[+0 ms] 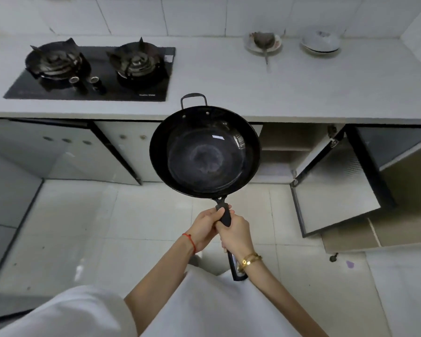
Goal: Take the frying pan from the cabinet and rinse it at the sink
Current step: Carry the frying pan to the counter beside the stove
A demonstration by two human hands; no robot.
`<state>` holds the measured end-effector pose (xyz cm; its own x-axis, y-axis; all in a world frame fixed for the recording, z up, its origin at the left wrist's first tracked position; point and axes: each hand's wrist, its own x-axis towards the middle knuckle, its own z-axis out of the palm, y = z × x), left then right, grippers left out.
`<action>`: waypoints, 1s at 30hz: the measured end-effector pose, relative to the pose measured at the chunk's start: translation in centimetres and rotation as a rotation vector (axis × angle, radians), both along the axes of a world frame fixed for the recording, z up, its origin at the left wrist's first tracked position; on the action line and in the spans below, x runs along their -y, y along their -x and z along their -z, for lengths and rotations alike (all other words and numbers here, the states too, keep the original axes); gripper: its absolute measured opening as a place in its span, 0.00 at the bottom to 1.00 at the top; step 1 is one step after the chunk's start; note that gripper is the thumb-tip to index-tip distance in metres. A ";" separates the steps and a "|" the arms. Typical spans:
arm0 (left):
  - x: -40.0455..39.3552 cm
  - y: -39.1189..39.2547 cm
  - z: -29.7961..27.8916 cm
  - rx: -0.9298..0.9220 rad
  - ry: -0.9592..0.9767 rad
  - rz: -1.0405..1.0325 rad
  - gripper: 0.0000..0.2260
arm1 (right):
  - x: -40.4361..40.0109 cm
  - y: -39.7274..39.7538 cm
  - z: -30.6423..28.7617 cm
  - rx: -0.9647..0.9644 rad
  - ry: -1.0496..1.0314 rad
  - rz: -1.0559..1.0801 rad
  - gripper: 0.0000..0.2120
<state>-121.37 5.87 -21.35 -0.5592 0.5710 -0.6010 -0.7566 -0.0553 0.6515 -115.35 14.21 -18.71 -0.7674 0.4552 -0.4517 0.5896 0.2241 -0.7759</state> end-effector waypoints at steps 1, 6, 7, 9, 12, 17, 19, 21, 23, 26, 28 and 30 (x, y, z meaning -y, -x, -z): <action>0.7 0.5 0.0 -0.001 0.000 -0.026 0.13 | 0.6 0.7 -0.1 -0.003 0.004 -0.028 0.07; 4.9 3.5 -0.3 -0.029 0.006 -0.170 0.14 | 4.0 5.1 -0.5 -0.007 -0.009 -0.198 0.06; 5.9 4.2 -0.3 -0.037 0.007 -0.196 0.14 | 4.9 6.0 -0.5 -0.006 -0.012 -0.229 0.07; 8.1 5.7 -0.3 -0.054 0.014 -0.250 0.14 | 6.9 8.1 -0.5 -0.010 -0.016 -0.283 0.07; 12.0 8.4 -0.2 -0.074 0.021 -0.315 0.15 | 10.4 11.6 -0.6 -0.013 -0.010 -0.358 0.08; 19.3 13.2 -0.4 -0.082 0.036 -0.435 0.15 | 17.4 17.4 -1.0 -0.015 0.024 -0.465 0.07; 22.2 14.7 -0.6 -0.088 0.047 -0.475 0.14 | 20.3 19.4 -1.3 -0.016 0.043 -0.501 0.06; 25.0 16.1 -0.8 -0.100 0.059 -0.519 0.14 | 23.1 21.3 -1.5 -0.022 0.058 -0.542 0.04; 27.8 17.6 -0.9 -0.113 0.065 -0.553 0.14 | 25.9 23.2 -1.7 -0.023 0.067 -0.580 0.03; 31.4 19.6 -1.3 -0.121 0.081 -0.605 0.13 | 29.4 25.8 -2.0 -0.026 0.066 -0.642 0.04; 33.4 20.8 -1.4 -0.117 0.083 -0.648 0.12 | 31.5 27.4 -2.0 -0.030 0.069 -0.685 0.03; 35.2 22.1 -1.4 -0.122 0.088 -0.693 0.12 | 33.4 29.0 -2.1 -0.025 0.073 -0.712 0.03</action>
<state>-143.45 -29.31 -19.95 -0.8427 0.0116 -0.5382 -0.4874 -0.4409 0.7537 -144.40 -19.16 -16.65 -0.8774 -0.1913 -0.4399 0.3008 0.4948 -0.8153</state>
